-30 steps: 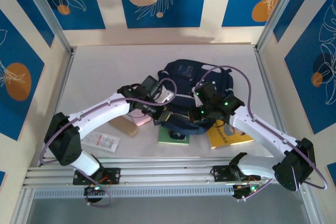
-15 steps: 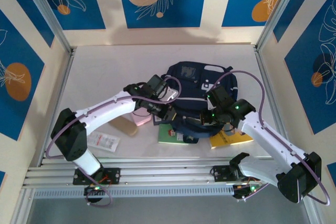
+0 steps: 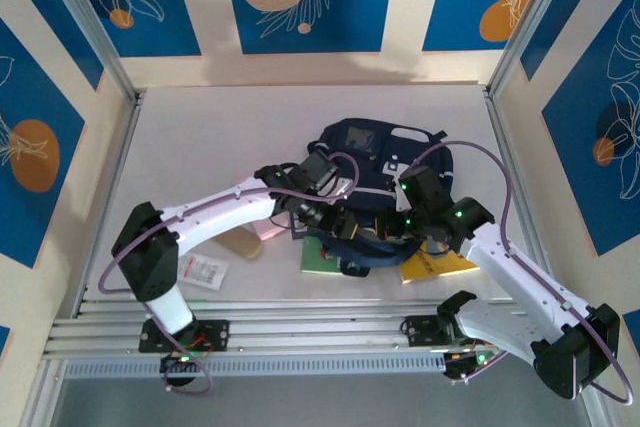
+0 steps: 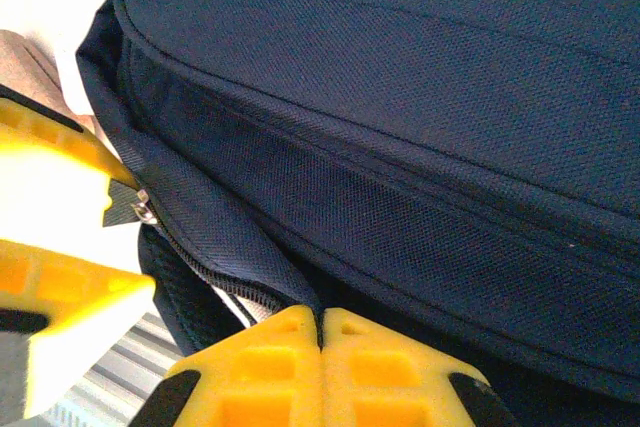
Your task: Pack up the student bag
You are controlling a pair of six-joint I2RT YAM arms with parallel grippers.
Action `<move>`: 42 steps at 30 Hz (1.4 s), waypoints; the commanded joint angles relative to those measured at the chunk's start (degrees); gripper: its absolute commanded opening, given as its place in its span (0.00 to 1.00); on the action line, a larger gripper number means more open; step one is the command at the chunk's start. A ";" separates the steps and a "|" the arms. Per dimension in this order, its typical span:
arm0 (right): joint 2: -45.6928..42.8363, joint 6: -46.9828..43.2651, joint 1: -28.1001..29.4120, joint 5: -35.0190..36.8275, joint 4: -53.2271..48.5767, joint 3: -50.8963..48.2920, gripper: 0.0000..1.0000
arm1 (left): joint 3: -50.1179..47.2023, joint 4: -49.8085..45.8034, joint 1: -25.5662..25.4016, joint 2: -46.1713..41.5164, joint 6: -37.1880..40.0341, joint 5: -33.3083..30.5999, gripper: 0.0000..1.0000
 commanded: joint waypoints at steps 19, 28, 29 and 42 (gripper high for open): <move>-2.19 6.14 3.93 -3.11 6.22 -5.42 0.00 | 5.78 -6.56 -1.94 7.98 2.29 -17.53 0.06; -0.35 4.41 4.53 1.63 3.22 -5.21 0.00 | 6.72 -7.11 -0.96 4.07 3.80 -18.81 0.00; -0.27 4.22 4.88 2.43 2.91 -5.12 0.00 | 6.68 -7.25 -0.52 3.79 4.01 -18.70 0.00; 2.85 4.32 9.43 14.98 -2.31 -3.41 0.00 | 7.28 -9.35 4.63 1.01 7.05 -10.84 0.00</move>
